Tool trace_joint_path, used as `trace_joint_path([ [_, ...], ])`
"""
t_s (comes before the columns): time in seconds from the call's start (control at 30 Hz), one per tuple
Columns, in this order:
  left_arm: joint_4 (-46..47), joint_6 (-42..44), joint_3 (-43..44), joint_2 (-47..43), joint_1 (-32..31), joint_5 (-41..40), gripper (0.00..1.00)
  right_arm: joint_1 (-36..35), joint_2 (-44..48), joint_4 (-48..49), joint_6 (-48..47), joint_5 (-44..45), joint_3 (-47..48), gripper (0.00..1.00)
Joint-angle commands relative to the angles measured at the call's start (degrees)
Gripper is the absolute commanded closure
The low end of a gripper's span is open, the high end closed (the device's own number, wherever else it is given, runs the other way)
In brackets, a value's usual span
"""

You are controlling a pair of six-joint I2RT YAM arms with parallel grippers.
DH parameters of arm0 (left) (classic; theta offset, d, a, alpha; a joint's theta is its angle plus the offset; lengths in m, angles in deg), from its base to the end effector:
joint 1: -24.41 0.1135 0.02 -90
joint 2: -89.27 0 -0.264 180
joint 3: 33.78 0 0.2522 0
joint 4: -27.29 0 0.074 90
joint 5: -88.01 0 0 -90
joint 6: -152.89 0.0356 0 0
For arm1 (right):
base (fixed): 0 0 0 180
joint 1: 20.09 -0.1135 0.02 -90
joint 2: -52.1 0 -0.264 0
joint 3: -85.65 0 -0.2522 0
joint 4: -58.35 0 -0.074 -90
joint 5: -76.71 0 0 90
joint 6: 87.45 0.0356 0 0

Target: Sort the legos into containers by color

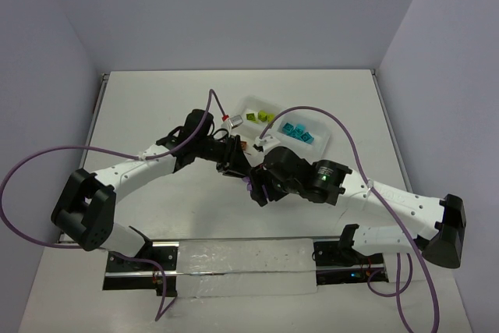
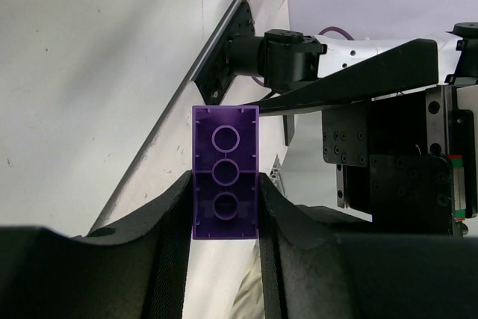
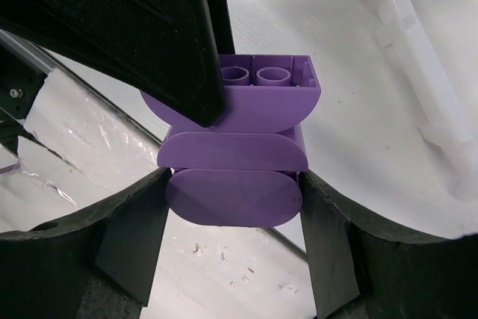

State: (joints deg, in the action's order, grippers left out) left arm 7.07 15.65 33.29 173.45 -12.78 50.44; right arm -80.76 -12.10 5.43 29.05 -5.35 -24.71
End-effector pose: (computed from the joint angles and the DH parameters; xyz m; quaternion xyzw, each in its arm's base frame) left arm 0.2302 -0.2101 0.2439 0.1248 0.8181 -0.5606 0.0288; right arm 0.1170 0.1981 0.2946 -0.2491 0.8961 0.2027 0.3065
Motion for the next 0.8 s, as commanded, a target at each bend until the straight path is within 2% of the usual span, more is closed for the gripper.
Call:
trace_joint_path([
  [0.0,-2.36,2.66,2.81,-0.16,-0.78,1.11,1.0,-0.2,-0.43,0.67,-0.1,3.59,3.25,0.58],
  [0.27,-4.5,3.91,3.8,-0.9,-0.27,-2.07,1.0,0.03,-0.46,0.78,0.44,4.81,2.82,0.54],
  [0.3,-4.41,3.85,3.72,-1.13,-0.02,-2.49,1.0,0.03,-0.4,0.54,0.6,4.82,2.75,0.45],
  [0.33,-4.29,3.61,3.66,-1.55,0.22,-3.15,1.0,0.03,-0.4,0.36,0.72,4.88,2.75,0.29],
  [0.4,-4.17,3.21,3.73,-2.09,0.71,-4.27,1.0,0.03,-0.23,-0.12,0.92,5.07,3.01,0.08],
  [0.63,-2.95,0.29,3.99,-3.73,5.4,-7.85,1.0,0.79,1.92,-3.57,0.77,5.44,7.56,0.03],
  [0.77,-2.16,-1.18,4.35,-6.19,8.33,-8.98,1.0,3.53,4.49,-3.95,0.31,2.54,9.44,0.03],
])
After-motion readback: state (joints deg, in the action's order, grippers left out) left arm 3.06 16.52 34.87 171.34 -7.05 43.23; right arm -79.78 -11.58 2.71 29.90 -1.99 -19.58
